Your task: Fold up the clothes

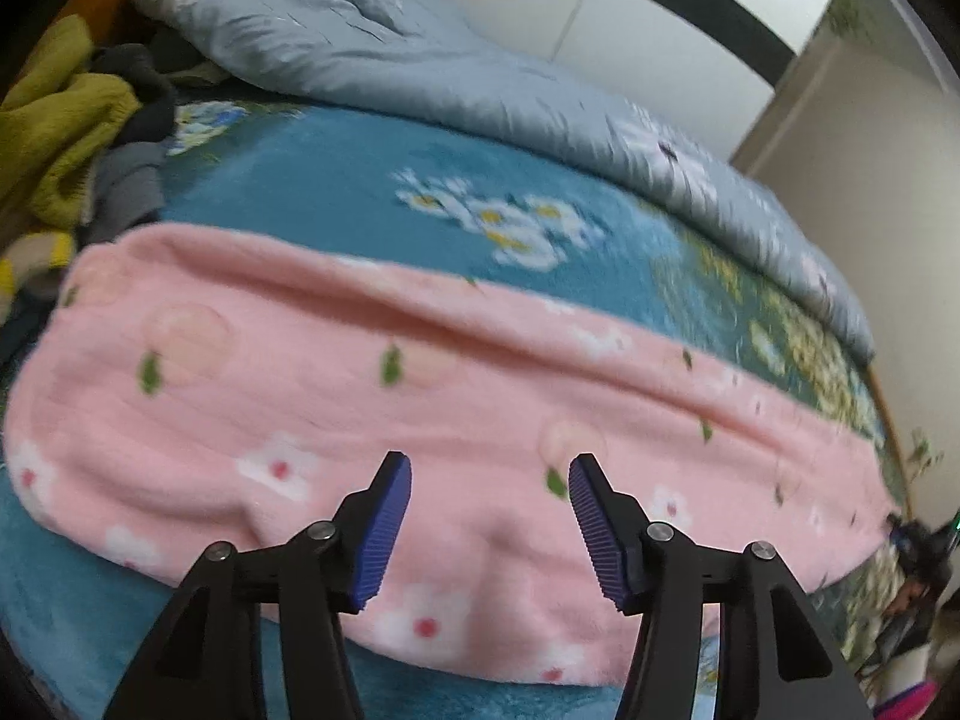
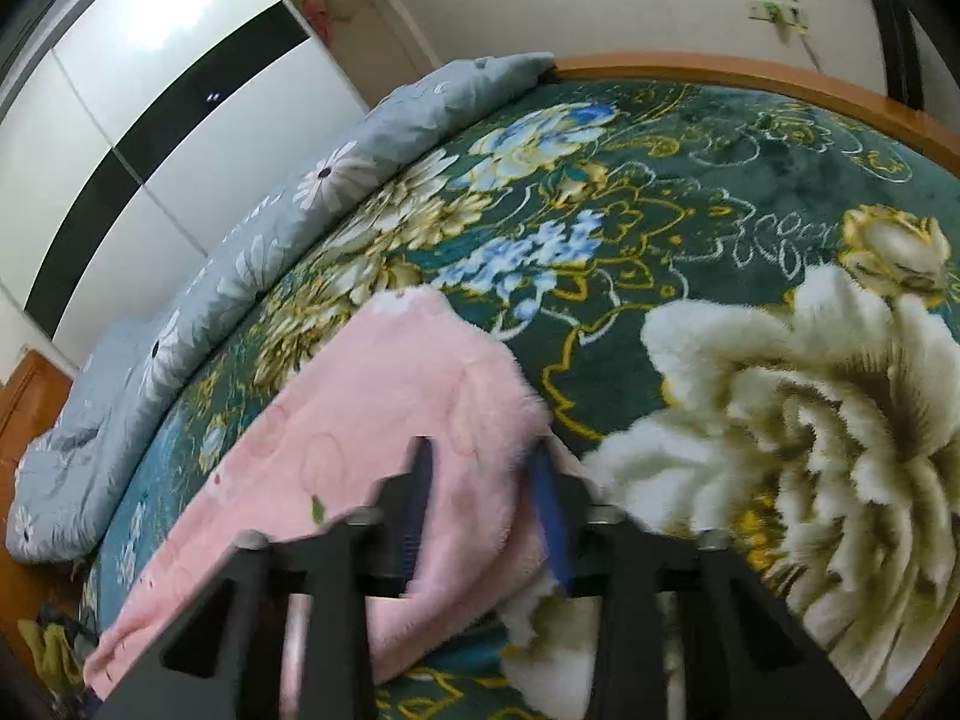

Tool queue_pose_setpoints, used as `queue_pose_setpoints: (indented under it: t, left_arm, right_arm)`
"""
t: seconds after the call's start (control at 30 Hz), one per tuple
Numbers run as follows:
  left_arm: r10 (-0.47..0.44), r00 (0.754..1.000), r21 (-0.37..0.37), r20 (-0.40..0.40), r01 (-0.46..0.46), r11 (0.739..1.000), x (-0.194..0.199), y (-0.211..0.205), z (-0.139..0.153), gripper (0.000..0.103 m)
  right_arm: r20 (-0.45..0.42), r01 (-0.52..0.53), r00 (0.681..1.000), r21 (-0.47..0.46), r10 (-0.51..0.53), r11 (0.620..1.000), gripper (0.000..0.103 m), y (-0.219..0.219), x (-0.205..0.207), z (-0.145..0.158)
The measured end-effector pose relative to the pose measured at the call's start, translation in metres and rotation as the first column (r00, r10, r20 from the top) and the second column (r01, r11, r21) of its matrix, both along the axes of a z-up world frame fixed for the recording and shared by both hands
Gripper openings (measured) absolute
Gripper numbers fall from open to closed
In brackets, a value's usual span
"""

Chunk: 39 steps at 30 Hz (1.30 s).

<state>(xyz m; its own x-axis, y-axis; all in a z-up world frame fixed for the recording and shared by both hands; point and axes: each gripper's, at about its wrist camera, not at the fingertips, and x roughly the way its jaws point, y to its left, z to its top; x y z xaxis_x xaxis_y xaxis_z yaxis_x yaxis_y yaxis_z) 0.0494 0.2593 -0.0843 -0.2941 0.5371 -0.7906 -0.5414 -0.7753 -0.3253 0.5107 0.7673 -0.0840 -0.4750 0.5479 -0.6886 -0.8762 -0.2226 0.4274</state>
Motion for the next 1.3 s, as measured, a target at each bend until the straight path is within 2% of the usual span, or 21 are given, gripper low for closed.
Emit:
queue_pose_setpoints:
  t: [0.1, 0.2, 0.27, 0.37, 0.5, 0.57, 0.6, 0.63, 0.67, 0.7, 0.73, 0.8, 0.87, 0.93, 1.0, 1.17, 1.23, 1.3]
  left_arm:
    - [-0.016, 0.999, -0.013, 0.044, 0.017, 1.000, 0.004, 0.006, -0.014, 0.062]
    - [-0.014, 0.996, -0.021, 0.084, 0.016, 1.000, 0.006, 0.008, -0.025, 0.062]
    - [-0.012, 0.994, -0.023, 0.105, 0.015, 1.000, 0.007, 0.008, -0.030, 0.064]
    - [-0.011, 0.991, -0.018, 0.130, 0.014, 1.000, 0.007, 0.006, -0.034, 0.066]
    - [-0.016, 0.990, -0.010, 0.140, 0.018, 1.000, 0.007, 0.003, -0.034, 0.068]
    - [-0.019, 0.989, -0.009, 0.145, 0.021, 1.000, 0.007, 0.003, -0.035, 0.068]
    - [-0.020, 0.989, -0.008, 0.148, 0.022, 1.000, 0.007, 0.003, -0.035, 0.068]
    - [-0.022, 0.988, -0.005, 0.150, 0.023, 1.000, 0.007, 0.002, -0.036, 0.069]
    - [-0.023, 0.988, -0.003, 0.153, 0.024, 1.000, 0.006, 0.002, -0.036, 0.069]
    - [-0.024, 0.988, 0.000, 0.155, 0.024, 1.000, 0.006, 0.002, -0.036, 0.069]
    - [-0.024, 0.987, 0.003, 0.157, 0.024, 1.000, 0.006, 0.001, -0.037, 0.070]
    - [-0.022, 0.987, 0.008, 0.157, 0.021, 1.000, 0.006, 0.001, -0.037, 0.070]
    - [-0.021, 0.988, 0.009, 0.153, 0.020, 1.000, 0.007, 0.001, -0.037, 0.071]
    - [-0.023, 0.988, 0.007, 0.150, 0.022, 1.000, 0.007, 0.002, -0.038, 0.073]
    - [-0.024, 0.989, 0.005, 0.147, 0.024, 1.000, 0.008, 0.004, -0.038, 0.074]
    - [-0.031, 0.990, 0.001, 0.140, 0.031, 1.000, 0.009, 0.006, -0.038, 0.075]
    - [-0.032, 0.989, 0.003, 0.142, 0.032, 0.999, 0.009, 0.005, -0.038, 0.075]
    - [-0.032, 0.989, 0.003, 0.142, 0.031, 1.000, 0.009, 0.005, -0.038, 0.075]
  right_arm:
    - [-0.024, -0.073, 0.997, 0.089, 0.075, 0.993, 0.007, -0.016, -0.018, 0.023]
    - [-0.035, -0.249, 0.965, 0.193, 0.260, 0.949, 0.007, -0.047, -0.053, 0.048]
    - [-0.011, -0.401, 0.910, 0.219, 0.414, 0.889, 0.007, -0.075, -0.082, 0.051]
    - [0.053, -0.605, 0.791, 0.226, 0.610, 0.764, 0.007, -0.117, -0.126, 0.048]
    - [0.133, -0.677, 0.736, 0.145, 0.664, 0.722, 0.008, -0.134, -0.152, 0.022]
    - [0.099, -0.657, 0.754, 0.121, 0.650, 0.744, 0.021, -0.127, -0.145, 0.018]
    - [0.074, -0.637, 0.770, 0.128, 0.633, 0.760, 0.028, -0.121, -0.136, 0.021]
    - [0.048, -0.614, 0.788, 0.142, 0.614, 0.777, 0.040, -0.114, -0.125, 0.024]
    - [0.023, -0.576, 0.815, 0.154, 0.580, 0.803, 0.045, -0.105, -0.110, 0.028]
    - [-0.002, -0.530, 0.843, 0.165, 0.538, 0.832, 0.045, -0.094, -0.093, 0.031]
    - [-0.013, -0.455, 0.886, 0.162, 0.463, 0.876, 0.045, -0.079, -0.074, 0.032]
    - [-0.019, -0.273, 0.961, 0.119, 0.277, 0.955, 0.045, -0.052, -0.036, 0.028]
    - [-0.025, -0.087, 0.996, 0.055, 0.089, 0.995, 0.045, -0.029, 0.003, 0.017]
    - [-0.038, 0.034, 0.999, -0.004, -0.034, 0.999, 0.045, -0.015, 0.034, 0.003]
    - [-0.064, 0.081, 0.994, -0.041, -0.083, 0.996, 0.045, -0.005, 0.048, -0.006]
    - [-0.113, -0.008, 0.994, -0.070, 0.000, 0.998, 0.046, 0.034, 0.031, -0.008]
    - [-0.118, -0.052, 0.992, -0.070, 0.043, 0.996, 0.052, 0.047, 0.017, -0.008]
    - [-0.113, -0.101, 0.989, -0.085, 0.091, 0.991, 0.054, 0.057, -0.001, -0.009]
